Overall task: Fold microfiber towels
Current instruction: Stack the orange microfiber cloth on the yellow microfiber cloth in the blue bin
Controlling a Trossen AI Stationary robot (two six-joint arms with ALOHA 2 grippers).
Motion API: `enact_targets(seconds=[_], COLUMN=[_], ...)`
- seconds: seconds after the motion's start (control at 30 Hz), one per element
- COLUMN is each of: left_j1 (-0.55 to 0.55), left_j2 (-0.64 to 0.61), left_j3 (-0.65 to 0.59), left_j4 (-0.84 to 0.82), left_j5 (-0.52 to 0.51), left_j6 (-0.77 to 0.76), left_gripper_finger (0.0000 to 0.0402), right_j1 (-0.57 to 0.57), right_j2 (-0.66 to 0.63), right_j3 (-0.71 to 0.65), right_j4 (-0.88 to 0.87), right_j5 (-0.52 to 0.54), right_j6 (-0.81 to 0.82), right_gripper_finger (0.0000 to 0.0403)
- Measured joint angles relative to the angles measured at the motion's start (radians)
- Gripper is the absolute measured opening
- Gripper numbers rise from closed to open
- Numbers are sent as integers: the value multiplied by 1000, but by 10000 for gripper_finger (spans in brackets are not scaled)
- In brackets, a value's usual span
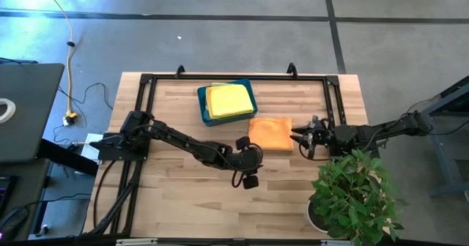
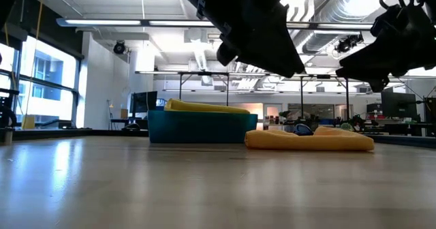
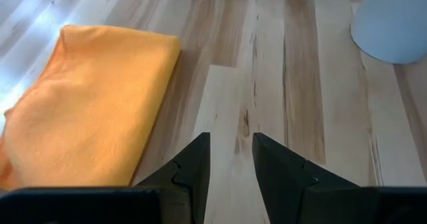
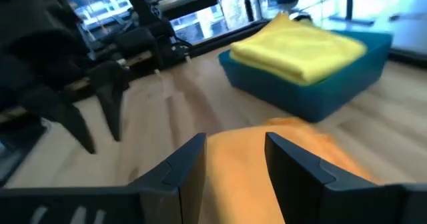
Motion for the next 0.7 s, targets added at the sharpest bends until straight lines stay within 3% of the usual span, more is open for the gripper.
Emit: enact_targets(seconds=[0.17, 0.3, 0.47, 0.7], left_j1=[3, 4, 20, 23], left_j2=[0, 0, 0, 0], left_j3=[0, 0, 0, 0], left_j4=[46, 107, 195, 216], left_j5=[2, 56, 144, 164], left_j6=[48, 138, 105, 155], left_gripper_finger=[102, 102, 107, 153], right_j1=[1, 1, 1, 1], right_j2=[-1, -1, -1, -1], right_j3=[0, 0, 0, 0], right_j4=[-3, -4, -4, -5], right_j5=[-16, -16, -16, -16], right_j6=[126, 78, 2, -7], right_gripper_finger=[146, 146, 146, 146])
